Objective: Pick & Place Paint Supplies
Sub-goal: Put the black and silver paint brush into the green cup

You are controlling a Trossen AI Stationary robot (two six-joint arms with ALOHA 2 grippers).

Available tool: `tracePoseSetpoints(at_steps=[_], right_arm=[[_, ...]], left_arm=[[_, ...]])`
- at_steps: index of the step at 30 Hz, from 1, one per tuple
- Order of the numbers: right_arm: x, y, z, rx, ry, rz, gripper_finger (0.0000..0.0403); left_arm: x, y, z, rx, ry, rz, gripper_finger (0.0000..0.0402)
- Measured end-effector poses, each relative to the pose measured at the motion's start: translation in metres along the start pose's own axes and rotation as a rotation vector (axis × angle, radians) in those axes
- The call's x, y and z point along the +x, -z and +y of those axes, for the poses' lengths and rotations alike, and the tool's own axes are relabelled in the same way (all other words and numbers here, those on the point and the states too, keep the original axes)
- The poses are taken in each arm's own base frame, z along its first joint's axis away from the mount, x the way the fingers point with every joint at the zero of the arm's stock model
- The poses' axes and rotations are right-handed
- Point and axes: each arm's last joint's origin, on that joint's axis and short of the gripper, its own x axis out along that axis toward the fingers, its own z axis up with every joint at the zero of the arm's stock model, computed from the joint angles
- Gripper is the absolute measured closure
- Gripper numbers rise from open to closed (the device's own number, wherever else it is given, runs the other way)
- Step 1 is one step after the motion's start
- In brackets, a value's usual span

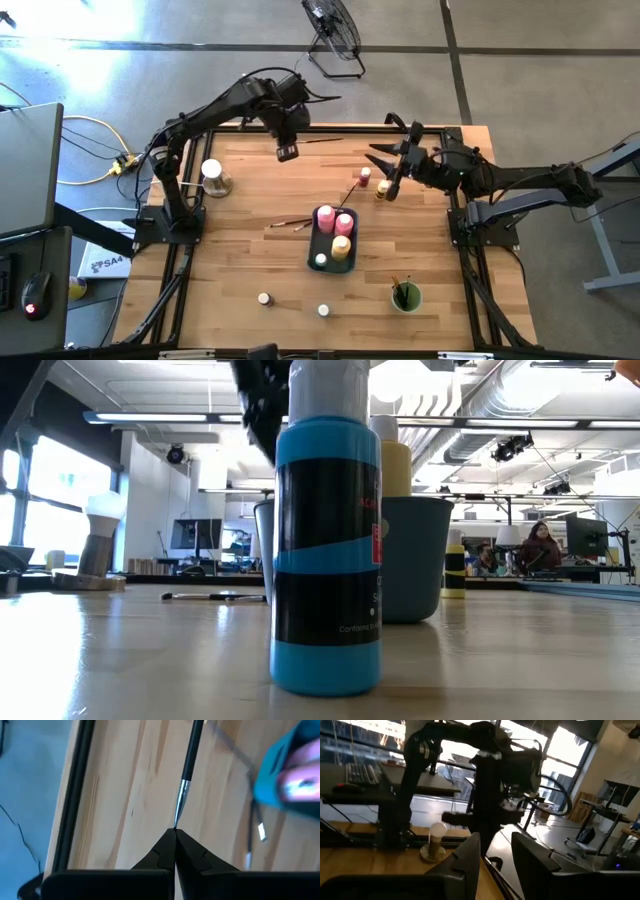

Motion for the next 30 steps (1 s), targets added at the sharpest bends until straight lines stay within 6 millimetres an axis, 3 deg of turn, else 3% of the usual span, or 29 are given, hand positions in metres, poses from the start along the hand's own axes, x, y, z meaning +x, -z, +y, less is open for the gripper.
tracePoseSetpoints(at_steps=[8,18,24,30], right_arm=[[-0.002,0.004,0.017,-0.182,0.035,0.072,0.0272],[0.015,0.03,0.063,-0.555,0.087,0.248,0.0211],[0.03,0.044,0.086,-0.736,0.132,0.284,0.0208],[0.04,0.053,0.094,-0.894,0.133,0.295,0.0211]], left_arm=[[-0.034,-0.015,-0.029,-0.06,-0.015,-0.094,0.0401],[-0.03,-0.017,-0.058,-0.16,-0.021,-0.036,0.0401],[-0.031,-0.02,-0.079,-0.254,0.008,-0.053,0.0401],[-0.031,-0.024,-0.101,-0.338,0.045,-0.08,0.0401]])
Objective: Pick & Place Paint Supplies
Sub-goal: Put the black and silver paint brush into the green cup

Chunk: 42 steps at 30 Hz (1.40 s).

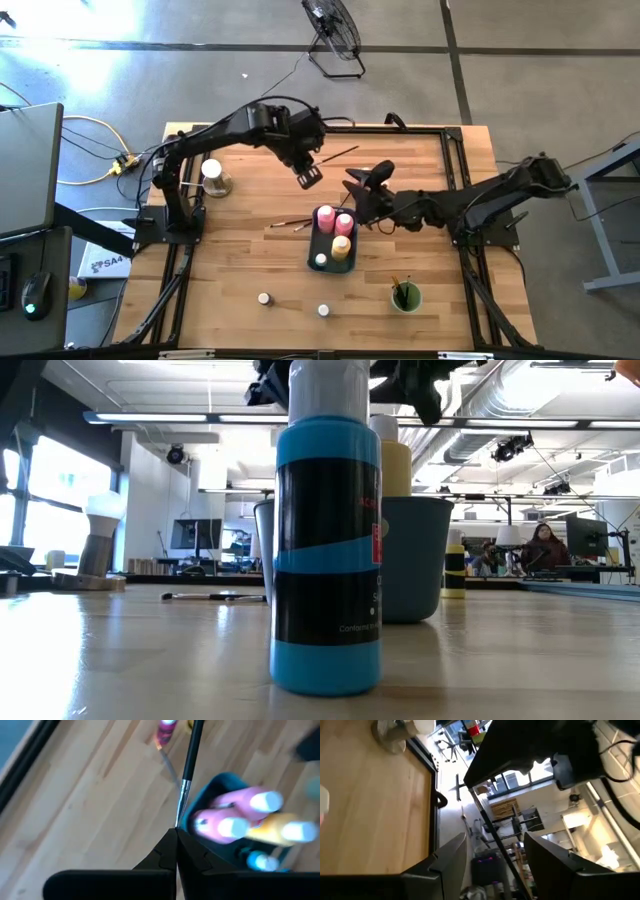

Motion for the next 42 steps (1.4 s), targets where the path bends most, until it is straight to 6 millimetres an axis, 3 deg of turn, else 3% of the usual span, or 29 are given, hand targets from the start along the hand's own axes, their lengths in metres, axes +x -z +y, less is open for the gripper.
tracePoseSetpoints(at_steps=[9,19,29,42], right_arm=[[0.009,0.006,-0.004,-0.238,0.04,0.06,0.0221],[0.019,0.013,-0.01,-0.31,0.04,0.026,0.0231],[0.034,0.031,-0.018,-0.384,0.046,0.102,0.0234],[0.034,0.03,-0.018,-0.387,0.043,0.097,0.0321]], left_arm=[[-0.001,0.0,-0.023,-0.107,0.067,-0.063,0.0401],[-0.001,0.001,-0.024,-0.174,0.079,-0.052,0.0401],[-0.001,0.001,-0.024,-0.181,0.097,-0.043,0.0401],[-0.001,0.001,-0.024,-0.206,0.098,-0.04,0.0401]])
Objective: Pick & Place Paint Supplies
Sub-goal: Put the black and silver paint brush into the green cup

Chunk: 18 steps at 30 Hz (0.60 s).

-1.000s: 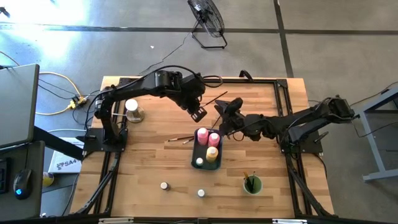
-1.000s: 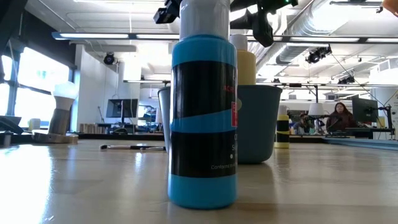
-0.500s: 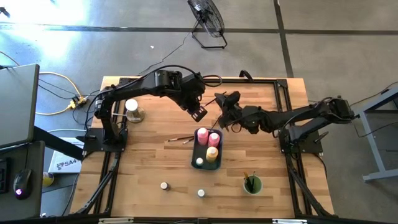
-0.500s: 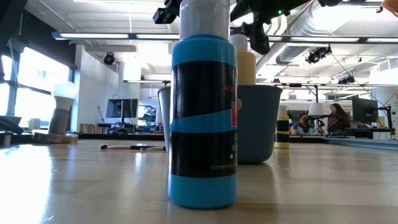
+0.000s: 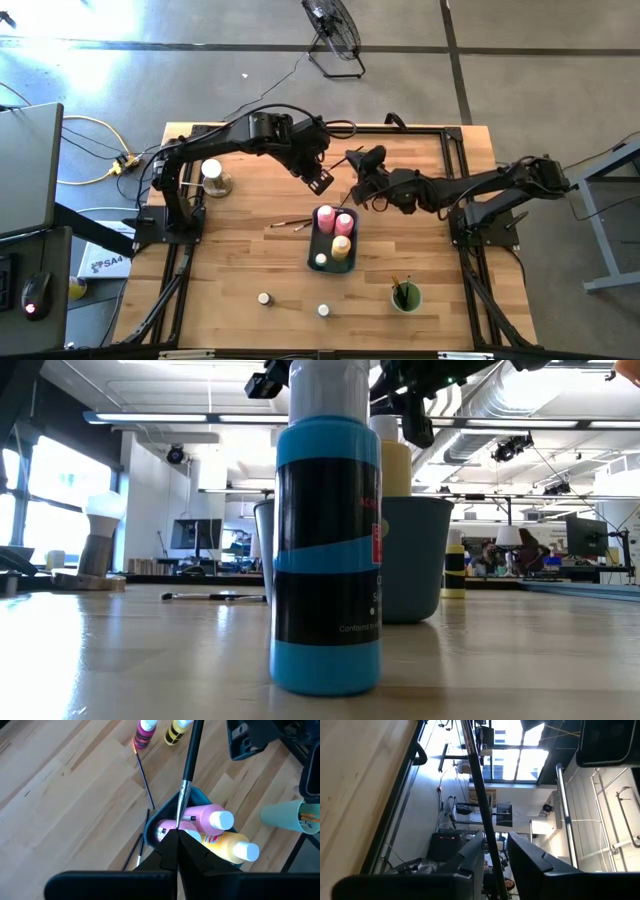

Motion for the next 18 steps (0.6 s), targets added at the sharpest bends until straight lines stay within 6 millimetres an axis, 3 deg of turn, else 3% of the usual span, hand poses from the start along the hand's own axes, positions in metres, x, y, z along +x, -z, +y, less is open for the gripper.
tracePoseSetpoints(at_steps=[8,13,18], right_arm=[[-0.0017,-0.0021,0.0027,-0.051,-0.016,-0.033,0.0389],[-0.0017,-0.0019,0.0024,-0.088,-0.014,-0.028,0.039],[-0.0019,-0.0021,0.001,-0.075,-0.009,-0.029,0.0395]], left_arm=[[-0.0011,0.0003,-0.0011,-0.006,0.032,0.012,0.0401],[-0.0012,-0.0012,-0.0038,0.057,0.092,0.014,0.0394],[-0.0013,-0.0038,-0.0077,0.11,0.169,0.007,0.0357]])
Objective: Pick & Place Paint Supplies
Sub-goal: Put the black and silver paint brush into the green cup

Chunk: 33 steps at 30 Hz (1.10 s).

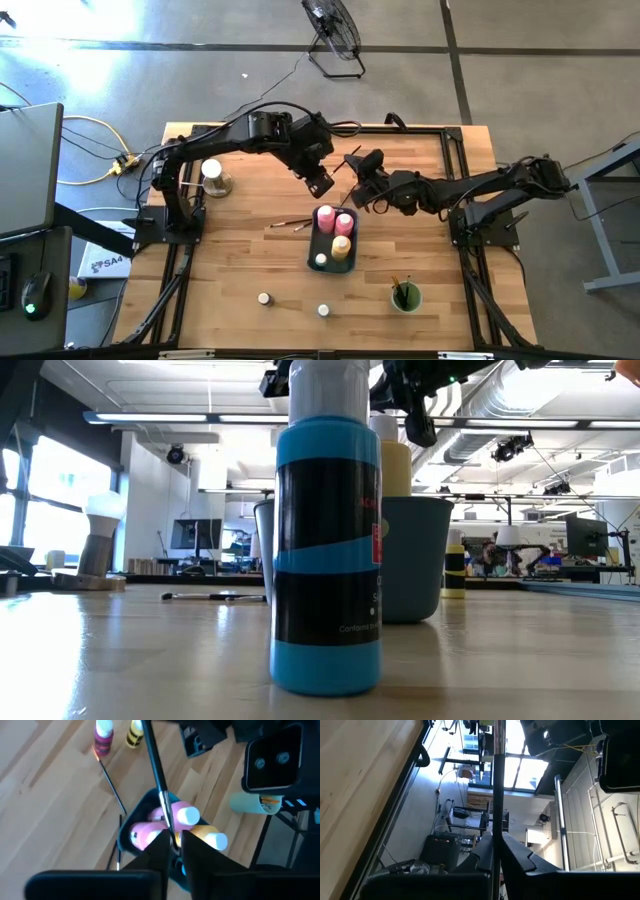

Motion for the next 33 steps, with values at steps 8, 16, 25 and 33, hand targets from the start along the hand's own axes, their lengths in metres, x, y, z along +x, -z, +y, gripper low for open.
tracePoseSetpoints(at_steps=[8,16,25,33], right_arm=[[0.0,0.0,0.0,0.001,0.0,0.001,0.0397],[0.0,0.0,-0.001,0.008,0.003,0.006,0.0397],[0.0,0.001,0.0,-0.001,-0.001,0.035,0.0398],[0.0,0.002,0.0,-0.003,-0.001,0.06,0.0399]], left_arm=[[0.0,-0.001,-0.001,0.017,0.014,-0.004,0.0267],[0.0,-0.007,-0.007,0.053,0.156,-0.026,0.0209],[-0.008,-0.011,0.003,0.014,0.196,-0.026,0.0201],[-0.029,-0.015,0.026,-0.054,0.27,0.012,0.0202]])
